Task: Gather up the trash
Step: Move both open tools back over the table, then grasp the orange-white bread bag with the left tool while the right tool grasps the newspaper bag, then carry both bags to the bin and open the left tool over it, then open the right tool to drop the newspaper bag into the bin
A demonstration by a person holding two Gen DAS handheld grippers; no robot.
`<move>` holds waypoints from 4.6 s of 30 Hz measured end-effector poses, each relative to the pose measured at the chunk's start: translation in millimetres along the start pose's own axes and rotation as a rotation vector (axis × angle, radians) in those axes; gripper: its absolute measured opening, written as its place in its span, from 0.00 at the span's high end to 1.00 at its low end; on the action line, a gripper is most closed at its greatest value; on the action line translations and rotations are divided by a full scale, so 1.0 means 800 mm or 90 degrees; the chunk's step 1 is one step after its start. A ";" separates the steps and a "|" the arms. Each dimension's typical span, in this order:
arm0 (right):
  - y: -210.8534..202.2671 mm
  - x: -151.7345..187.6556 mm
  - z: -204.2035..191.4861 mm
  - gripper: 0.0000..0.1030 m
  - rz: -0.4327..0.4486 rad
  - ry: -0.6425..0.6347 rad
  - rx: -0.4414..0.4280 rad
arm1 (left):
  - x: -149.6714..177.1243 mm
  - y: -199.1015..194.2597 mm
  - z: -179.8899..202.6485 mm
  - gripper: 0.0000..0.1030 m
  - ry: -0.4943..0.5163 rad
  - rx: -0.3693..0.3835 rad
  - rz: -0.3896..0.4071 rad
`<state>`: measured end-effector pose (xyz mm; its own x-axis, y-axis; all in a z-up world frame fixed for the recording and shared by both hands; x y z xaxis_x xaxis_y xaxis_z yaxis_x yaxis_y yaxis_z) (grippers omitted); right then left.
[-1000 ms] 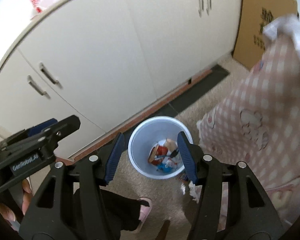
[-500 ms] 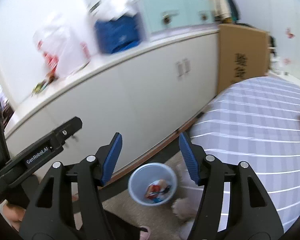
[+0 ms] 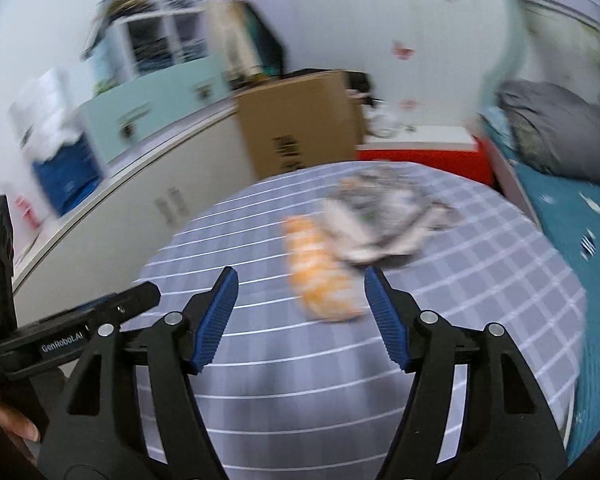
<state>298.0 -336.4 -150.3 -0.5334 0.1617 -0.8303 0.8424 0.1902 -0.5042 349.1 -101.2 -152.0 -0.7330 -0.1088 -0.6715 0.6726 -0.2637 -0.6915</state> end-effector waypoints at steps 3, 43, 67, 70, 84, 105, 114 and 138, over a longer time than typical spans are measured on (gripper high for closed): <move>0.002 -0.002 0.053 0.35 0.002 0.046 0.022 | 0.003 0.041 0.052 0.24 0.034 0.018 -0.027; 0.102 -0.030 0.080 0.96 0.059 0.365 -0.184 | -0.001 0.037 -0.074 0.72 -0.067 0.070 -0.017; 0.040 0.033 -0.300 0.96 -0.041 0.066 -0.355 | 0.065 -0.161 -0.317 0.72 -0.194 -0.066 0.123; 0.045 0.057 -0.344 0.96 -0.072 0.036 -0.378 | 0.091 -0.174 -0.367 0.72 -0.229 -0.099 0.113; 0.145 0.228 -0.476 0.96 -0.244 -0.055 -0.376 | 0.208 -0.109 -0.529 0.72 -0.328 -0.211 -0.012; 0.226 0.302 -0.454 0.96 -0.292 -0.107 -0.270 | 0.223 -0.028 -0.537 0.31 -0.274 -0.278 -0.056; 0.224 0.312 -0.463 0.96 -0.305 -0.111 -0.281 | 0.216 -0.064 -0.532 0.27 -0.250 -0.316 -0.005; 0.225 0.315 -0.485 0.96 -0.296 -0.107 -0.302 | 0.226 -0.074 -0.548 0.27 -0.261 -0.360 -0.013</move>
<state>285.6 114.2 -357.5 -0.7801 -0.1851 -0.5976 0.3835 0.6132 -0.6905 221.7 314.5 -349.3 -0.6500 -0.4916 -0.5795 0.5269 0.2579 -0.8099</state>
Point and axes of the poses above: each gripper's, at about its wrist camera, not at the fingertips, and y roughly the way its jaws point, z to its right, x to its underside, the point moved 4 cm from there along y, roughly the way its jaws point, and after that the axes turned 2 degrees about -x, right-handed, at the moved point
